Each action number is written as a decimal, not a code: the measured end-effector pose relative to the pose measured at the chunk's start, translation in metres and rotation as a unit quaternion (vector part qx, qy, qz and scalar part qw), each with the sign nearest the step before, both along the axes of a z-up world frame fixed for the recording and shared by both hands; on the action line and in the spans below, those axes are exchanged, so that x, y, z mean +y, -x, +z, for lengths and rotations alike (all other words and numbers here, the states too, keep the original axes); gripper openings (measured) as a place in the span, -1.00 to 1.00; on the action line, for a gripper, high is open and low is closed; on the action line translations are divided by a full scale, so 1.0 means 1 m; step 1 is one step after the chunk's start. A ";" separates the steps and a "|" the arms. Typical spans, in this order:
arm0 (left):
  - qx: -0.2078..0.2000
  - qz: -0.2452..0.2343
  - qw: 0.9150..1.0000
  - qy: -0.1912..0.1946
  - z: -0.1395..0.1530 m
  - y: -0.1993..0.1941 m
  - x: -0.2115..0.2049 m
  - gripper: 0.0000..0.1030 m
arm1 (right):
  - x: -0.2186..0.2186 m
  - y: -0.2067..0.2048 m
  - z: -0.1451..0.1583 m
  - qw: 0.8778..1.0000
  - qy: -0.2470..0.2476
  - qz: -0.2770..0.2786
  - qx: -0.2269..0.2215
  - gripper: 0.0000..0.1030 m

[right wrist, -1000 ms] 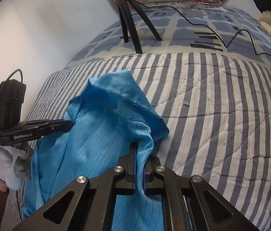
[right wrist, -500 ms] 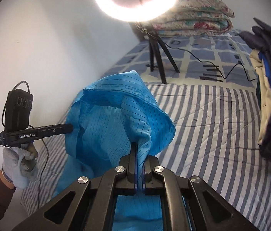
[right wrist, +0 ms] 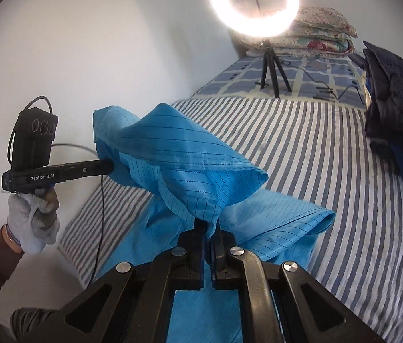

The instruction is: Fold large clothes

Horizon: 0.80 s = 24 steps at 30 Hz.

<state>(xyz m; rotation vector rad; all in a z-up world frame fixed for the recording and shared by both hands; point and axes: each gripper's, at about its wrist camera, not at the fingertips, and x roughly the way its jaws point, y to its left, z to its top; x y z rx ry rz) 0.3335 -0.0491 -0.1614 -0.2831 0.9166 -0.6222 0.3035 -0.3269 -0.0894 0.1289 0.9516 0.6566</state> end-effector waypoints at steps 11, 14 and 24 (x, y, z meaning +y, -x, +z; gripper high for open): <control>0.053 -0.017 0.996 -0.066 -0.073 0.096 -0.016 -0.99 | -0.001 0.124 -0.077 0.998 0.037 0.018 0.044 -1.00; 0.054 -0.008 0.996 -0.073 -0.081 0.110 -0.017 -0.99 | -0.001 0.134 -0.080 0.998 0.043 0.023 0.037 -1.00; 0.043 -0.020 0.996 -0.074 -0.096 0.150 0.000 -0.93 | 0.010 0.161 -0.077 0.994 0.097 0.048 0.018 -0.77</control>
